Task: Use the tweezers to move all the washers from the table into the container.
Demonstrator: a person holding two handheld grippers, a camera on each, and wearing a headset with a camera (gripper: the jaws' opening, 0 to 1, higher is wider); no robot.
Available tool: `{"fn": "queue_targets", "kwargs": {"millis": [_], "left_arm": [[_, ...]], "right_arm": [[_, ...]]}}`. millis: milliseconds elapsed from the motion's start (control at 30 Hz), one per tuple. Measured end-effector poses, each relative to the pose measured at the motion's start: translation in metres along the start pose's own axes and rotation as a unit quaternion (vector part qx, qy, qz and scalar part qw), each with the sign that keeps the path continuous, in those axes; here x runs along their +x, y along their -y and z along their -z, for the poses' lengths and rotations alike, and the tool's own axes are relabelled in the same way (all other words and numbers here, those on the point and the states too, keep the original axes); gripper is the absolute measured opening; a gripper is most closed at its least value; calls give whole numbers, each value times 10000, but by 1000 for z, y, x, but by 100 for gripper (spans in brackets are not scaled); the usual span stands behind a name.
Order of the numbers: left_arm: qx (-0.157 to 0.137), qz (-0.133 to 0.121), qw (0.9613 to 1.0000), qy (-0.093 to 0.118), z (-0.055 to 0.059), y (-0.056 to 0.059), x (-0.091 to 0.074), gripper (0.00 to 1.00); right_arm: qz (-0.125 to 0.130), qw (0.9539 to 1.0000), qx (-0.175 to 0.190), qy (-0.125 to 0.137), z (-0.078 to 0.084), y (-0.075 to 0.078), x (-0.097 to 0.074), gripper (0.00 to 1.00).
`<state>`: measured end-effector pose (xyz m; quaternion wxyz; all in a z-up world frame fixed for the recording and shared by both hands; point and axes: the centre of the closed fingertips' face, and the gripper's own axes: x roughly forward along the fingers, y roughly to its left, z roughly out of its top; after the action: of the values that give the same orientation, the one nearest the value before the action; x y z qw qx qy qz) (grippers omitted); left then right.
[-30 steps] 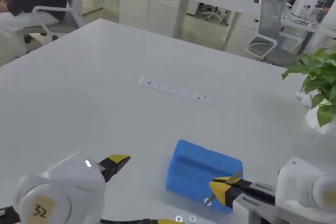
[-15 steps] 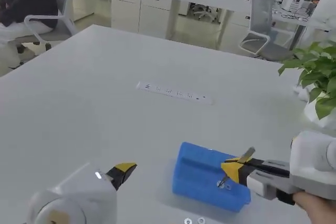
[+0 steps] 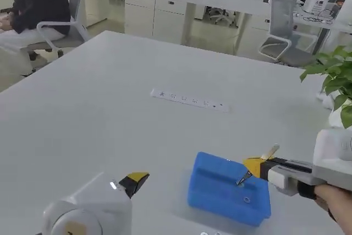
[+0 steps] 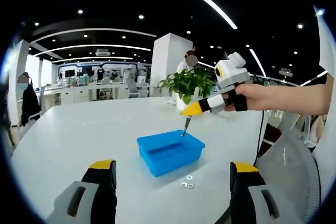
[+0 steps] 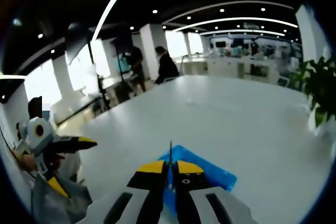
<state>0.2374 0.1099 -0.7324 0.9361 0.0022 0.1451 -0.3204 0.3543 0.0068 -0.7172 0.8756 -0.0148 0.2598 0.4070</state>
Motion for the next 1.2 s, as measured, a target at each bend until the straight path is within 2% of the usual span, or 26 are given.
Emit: {"fn": "queue_targets", "kwargs": {"millis": [167, 300, 367, 433, 667, 800, 900, 1033, 1200], "left_arm": [[2, -1, 10000, -25, 1, 0, 0, 91], [18, 36, 10000, -44, 2, 1, 1, 90], [43, 52, 10000, -60, 2, 2, 1, 90], [58, 79, 9999, -90, 3, 3, 2, 90], [110, 89, 9998, -100, 4, 2, 2, 89], [52, 137, 9999, 1, 0, 3, 1, 89], [22, 164, 9999, -2, 0, 4, 1, 89], [36, 175, 9998, 6, 0, 5, 1, 89], [69, 196, 9998, -55, 2, 6, 1, 88]], "right_arm": [[21, 9999, 72, -90, 0, 9, 8, 3], [8, 9996, 105, -246, 6, 14, 18, 3], [-147, 9987, -49, -488, 15, 9, 22, 3], [-126, 9978, -188, -630, 20, 11, 25, 3], [-165, 9971, -111, -741, 24, 22, 30, 3], [-139, 9963, -57, -850, 30, 29, 32, 3], [-111, 9952, -35, -969, 36, 37, 35, 3], [-103, 9941, 45, -1081, 42, 41, 39, 3], [-141, 9924, -23, -1221, 47, 39, 45, 3]]}}
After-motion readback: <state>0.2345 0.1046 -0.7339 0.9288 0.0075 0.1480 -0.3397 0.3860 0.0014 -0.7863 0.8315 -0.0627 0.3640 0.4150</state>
